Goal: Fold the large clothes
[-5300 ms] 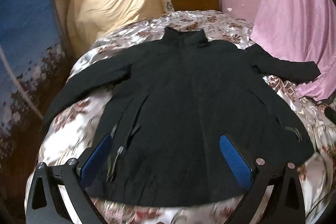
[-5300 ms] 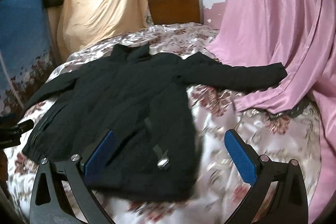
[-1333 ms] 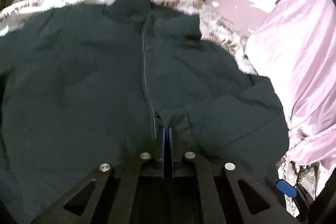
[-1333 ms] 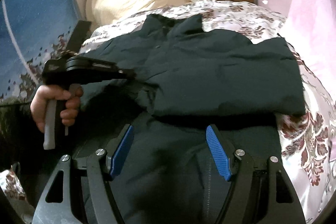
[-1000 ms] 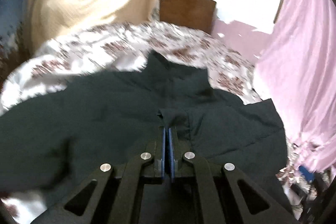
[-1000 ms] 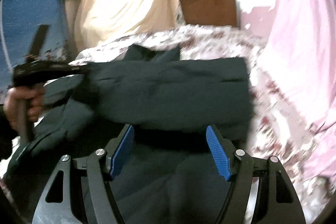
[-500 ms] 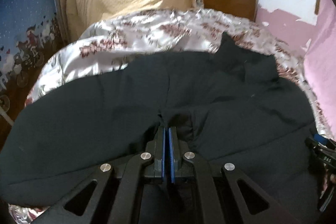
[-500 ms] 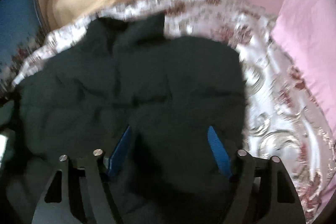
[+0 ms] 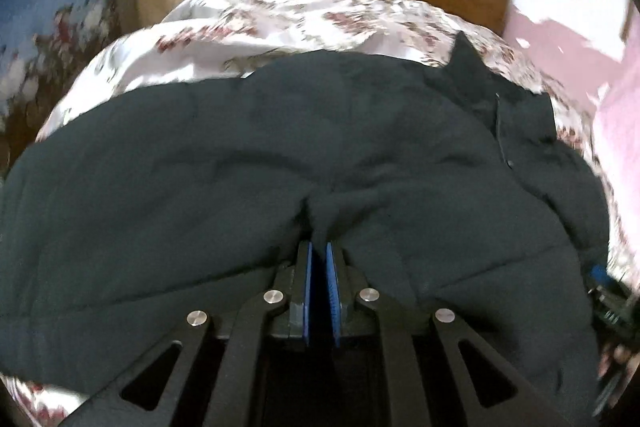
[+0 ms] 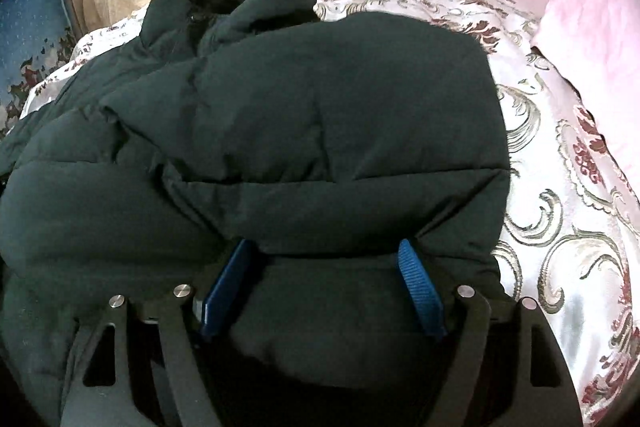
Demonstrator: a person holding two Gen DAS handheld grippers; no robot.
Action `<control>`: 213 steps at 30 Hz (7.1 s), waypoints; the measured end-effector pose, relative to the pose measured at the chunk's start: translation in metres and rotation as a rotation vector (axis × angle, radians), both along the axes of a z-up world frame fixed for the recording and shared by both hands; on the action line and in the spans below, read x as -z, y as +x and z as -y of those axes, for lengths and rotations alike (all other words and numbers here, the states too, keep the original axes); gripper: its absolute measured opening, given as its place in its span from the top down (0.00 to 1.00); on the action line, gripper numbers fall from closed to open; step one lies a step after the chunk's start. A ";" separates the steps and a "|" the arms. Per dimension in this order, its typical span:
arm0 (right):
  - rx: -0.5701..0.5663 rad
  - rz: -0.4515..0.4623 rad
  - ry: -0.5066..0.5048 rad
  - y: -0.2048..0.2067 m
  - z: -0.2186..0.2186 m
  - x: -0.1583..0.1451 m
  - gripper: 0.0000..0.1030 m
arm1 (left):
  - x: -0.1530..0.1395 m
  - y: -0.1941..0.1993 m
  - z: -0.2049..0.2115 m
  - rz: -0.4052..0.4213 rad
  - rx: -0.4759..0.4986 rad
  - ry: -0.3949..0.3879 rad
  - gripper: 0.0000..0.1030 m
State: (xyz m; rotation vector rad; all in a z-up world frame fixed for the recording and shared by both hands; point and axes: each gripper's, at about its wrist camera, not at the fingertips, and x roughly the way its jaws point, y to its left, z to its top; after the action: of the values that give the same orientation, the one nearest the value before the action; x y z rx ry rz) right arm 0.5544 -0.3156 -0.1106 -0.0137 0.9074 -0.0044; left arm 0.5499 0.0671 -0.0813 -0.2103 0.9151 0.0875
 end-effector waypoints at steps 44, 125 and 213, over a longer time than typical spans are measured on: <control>-0.311 0.090 -0.088 -0.014 -0.311 -0.002 0.01 | 0.020 -0.212 -0.304 0.205 -0.783 -0.471 0.88; 0.049 -0.068 0.693 -0.066 0.011 0.010 0.32 | -0.059 -0.138 0.043 0.092 0.178 -0.099 0.16; -0.204 0.101 0.092 0.015 -0.020 -0.014 0.21 | 0.033 0.015 -0.012 0.059 0.085 -0.285 0.00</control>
State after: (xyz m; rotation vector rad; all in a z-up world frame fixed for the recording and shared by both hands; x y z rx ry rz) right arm 0.5698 -0.2953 -0.0969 -0.0200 0.8015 0.2251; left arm 0.5644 0.0791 -0.1141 -0.4360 0.8742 -0.1285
